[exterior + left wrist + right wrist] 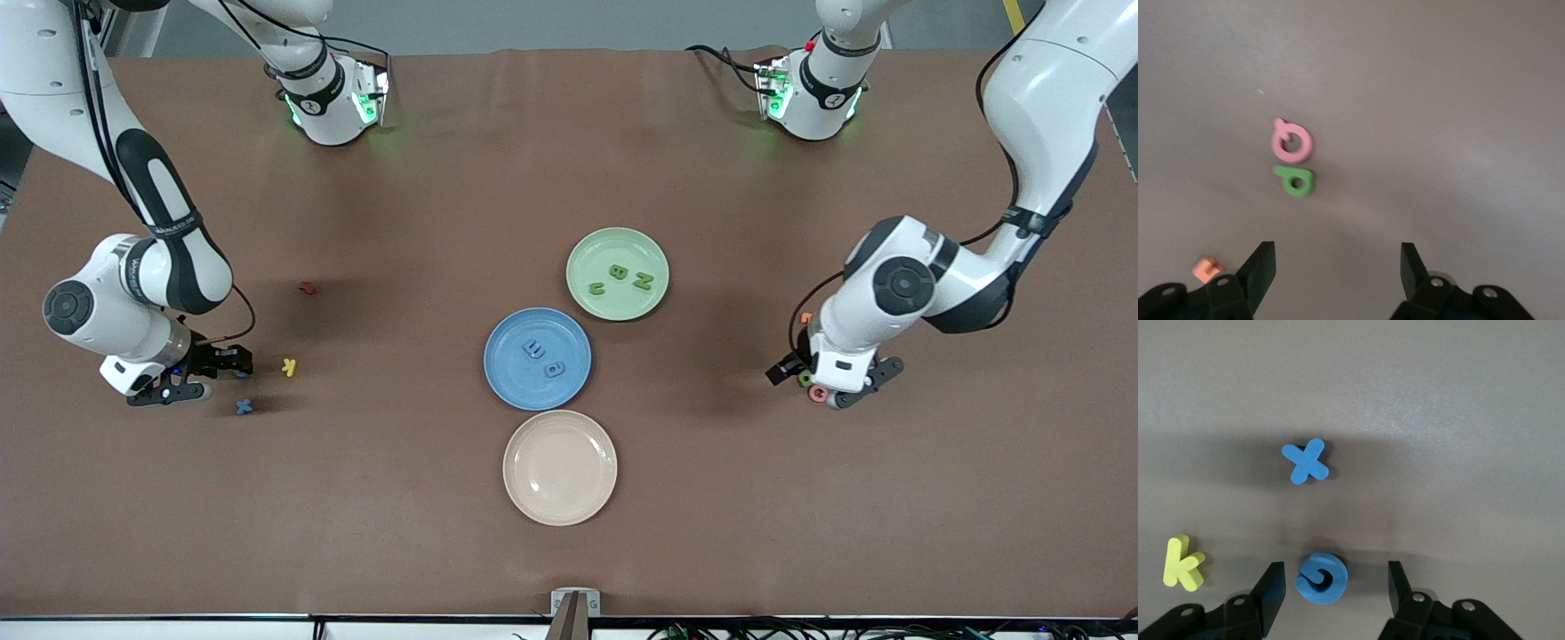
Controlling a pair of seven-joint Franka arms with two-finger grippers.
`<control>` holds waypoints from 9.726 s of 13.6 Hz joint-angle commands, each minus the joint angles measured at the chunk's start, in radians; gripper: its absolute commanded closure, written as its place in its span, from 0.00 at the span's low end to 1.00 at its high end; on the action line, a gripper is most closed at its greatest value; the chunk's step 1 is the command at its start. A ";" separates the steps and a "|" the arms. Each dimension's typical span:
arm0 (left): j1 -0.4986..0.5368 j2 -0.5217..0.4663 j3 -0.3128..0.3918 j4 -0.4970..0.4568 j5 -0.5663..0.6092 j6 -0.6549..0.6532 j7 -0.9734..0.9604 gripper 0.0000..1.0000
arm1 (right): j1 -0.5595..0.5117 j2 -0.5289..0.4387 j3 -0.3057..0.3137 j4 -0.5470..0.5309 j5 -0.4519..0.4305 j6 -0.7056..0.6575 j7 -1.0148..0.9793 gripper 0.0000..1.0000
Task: Sort letters by color into matching plates
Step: 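Grasp the green p with the left gripper while the right gripper grasps blue letter, then carry the p to the green plate while the right gripper carries letter to blue plate, then withdraw the left gripper while the right gripper reaches the blue x, then grasp the blue x with the right gripper while the left gripper returns to rest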
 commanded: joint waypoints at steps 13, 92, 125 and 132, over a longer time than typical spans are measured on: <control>0.014 0.061 0.052 0.084 0.197 -0.129 0.172 0.03 | 0.053 0.054 0.003 0.303 -0.038 -0.489 0.133 0.00; -0.302 0.100 -0.084 0.205 0.209 -0.117 -0.465 0.00 | 0.850 0.272 0.013 0.608 0.119 -0.221 1.414 0.85; -0.020 -0.193 -0.103 0.521 -0.122 -0.634 0.662 0.00 | 0.331 -0.124 -0.082 0.191 -0.039 -0.429 0.434 0.00; -0.412 -0.434 0.496 0.510 -0.490 -0.632 0.826 0.00 | 0.171 -0.046 -0.083 0.134 -0.040 -0.172 0.142 0.00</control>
